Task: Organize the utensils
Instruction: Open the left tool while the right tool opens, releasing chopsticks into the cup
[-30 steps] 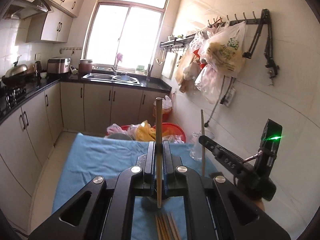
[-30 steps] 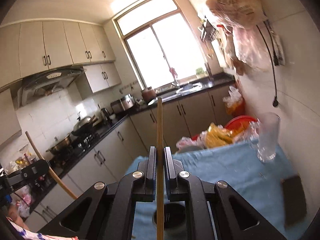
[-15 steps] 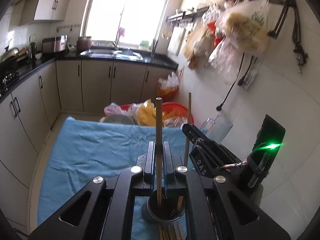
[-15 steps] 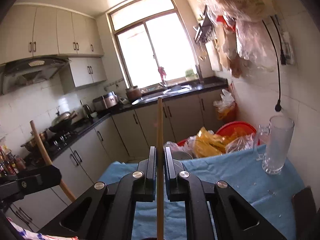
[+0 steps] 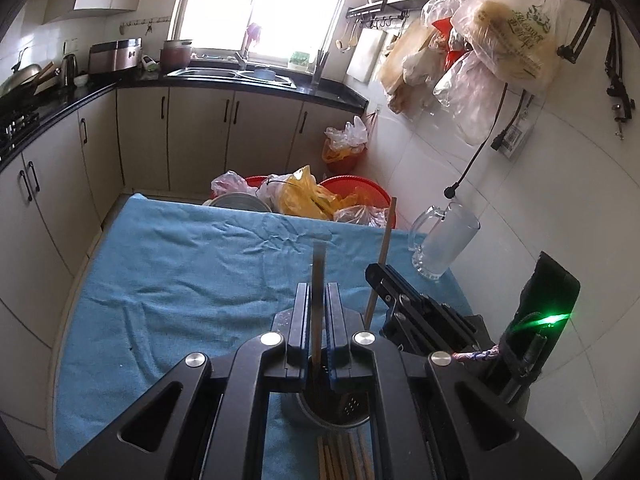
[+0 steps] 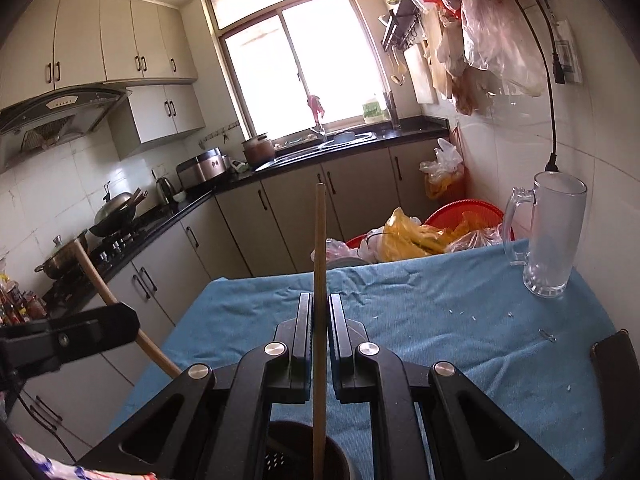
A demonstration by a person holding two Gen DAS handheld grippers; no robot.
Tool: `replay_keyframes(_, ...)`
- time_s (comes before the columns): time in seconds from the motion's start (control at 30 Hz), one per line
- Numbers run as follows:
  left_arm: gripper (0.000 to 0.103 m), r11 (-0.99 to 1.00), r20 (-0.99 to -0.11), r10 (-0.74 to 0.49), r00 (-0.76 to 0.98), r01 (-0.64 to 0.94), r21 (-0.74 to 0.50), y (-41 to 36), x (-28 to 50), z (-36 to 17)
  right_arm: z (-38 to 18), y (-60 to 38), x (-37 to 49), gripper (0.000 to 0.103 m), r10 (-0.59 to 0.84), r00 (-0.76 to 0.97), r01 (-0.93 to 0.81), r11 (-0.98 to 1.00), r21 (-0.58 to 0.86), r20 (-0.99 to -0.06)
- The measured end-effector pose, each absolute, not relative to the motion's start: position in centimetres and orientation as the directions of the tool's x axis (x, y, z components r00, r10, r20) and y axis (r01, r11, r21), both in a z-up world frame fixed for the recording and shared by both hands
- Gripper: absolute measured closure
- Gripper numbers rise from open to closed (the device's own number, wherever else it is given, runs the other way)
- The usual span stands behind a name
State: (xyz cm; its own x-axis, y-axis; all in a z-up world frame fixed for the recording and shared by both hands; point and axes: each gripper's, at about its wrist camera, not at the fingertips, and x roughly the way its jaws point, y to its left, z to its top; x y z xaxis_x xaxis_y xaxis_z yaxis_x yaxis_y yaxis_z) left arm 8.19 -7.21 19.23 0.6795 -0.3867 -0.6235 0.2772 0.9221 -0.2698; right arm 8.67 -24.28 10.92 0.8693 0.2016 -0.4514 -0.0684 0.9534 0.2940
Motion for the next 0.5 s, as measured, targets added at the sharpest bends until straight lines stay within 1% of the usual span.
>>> replay_keyframes(0.03,0.093,0.923,-0.620,-0.385,0.684,0.275,-0.270,-7.0,7.9,19.4,11.0,-24.3,8.6,0.093,0.205,0.866,-0.071,0.954,0.293,-0.456)
replay_keyframes(0.07,0.088,0.924,-0.617,-0.382,0.688,0.271,-0.269,-6.9,7.6,19.5,11.1,-24.2,8.5,0.087,0.205,0.863,-0.072,0.954,0.290,-0.461)
replay_keyframes(0.1,0.083,0.926,-0.614,-0.378,0.693,0.267,-0.268,-6.7,7.3,19.7,11.3,-24.2,8.4,0.080,0.204,0.863,-0.071,0.955,0.287,-0.463)
replay_keyframes(0.13,0.080,0.928,-0.610,-0.373,0.700,0.263,-0.266,-6.5,6.9,19.9,11.5,-24.2,8.1,0.075,0.202,0.863,-0.071,0.956,0.285,-0.462)
replay_keyframes(0.17,0.075,0.930,-0.602,-0.365,0.710,0.255,-0.263,-6.1,6.3,20.2,11.9,-24.4,7.8,0.068,0.200,0.867,-0.071,0.956,0.284,-0.457)
replay_keyframes(0.2,0.071,0.933,-0.596,-0.358,0.718,0.249,-0.261,-5.9,5.8,20.4,12.2,-24.5,7.4,0.064,0.198,0.870,-0.071,0.956,0.283,-0.451)
replay_keyframes(0.27,0.070,0.936,-0.586,-0.349,0.731,0.242,-0.255,-5.4,4.9,20.7,13.2,-24.9,6.5,0.061,0.189,0.880,-0.067,0.958,0.279,-0.436)
replay_keyframes(0.37,0.070,0.940,-0.579,-0.337,0.742,0.228,-0.256,-4.5,3.3,21.4,14.6,-25.3,4.9,0.060,0.184,0.887,-0.066,0.958,0.278,-0.423)
replay_keyframes(0.43,0.070,0.936,-0.569,-0.342,0.748,0.222,-0.271,-3.7,2.1,21.9,15.5,-25.6,3.6,0.056,0.185,0.890,-0.069,0.958,0.280,-0.416)
replay_keyframes(0.5,0.067,0.933,-0.555,-0.348,0.756,0.224,-0.281,-3.0,0.5,22.3,16.3,-26.3,1.7,0.044,0.178,0.893,-0.066,0.960,0.273,-0.412)
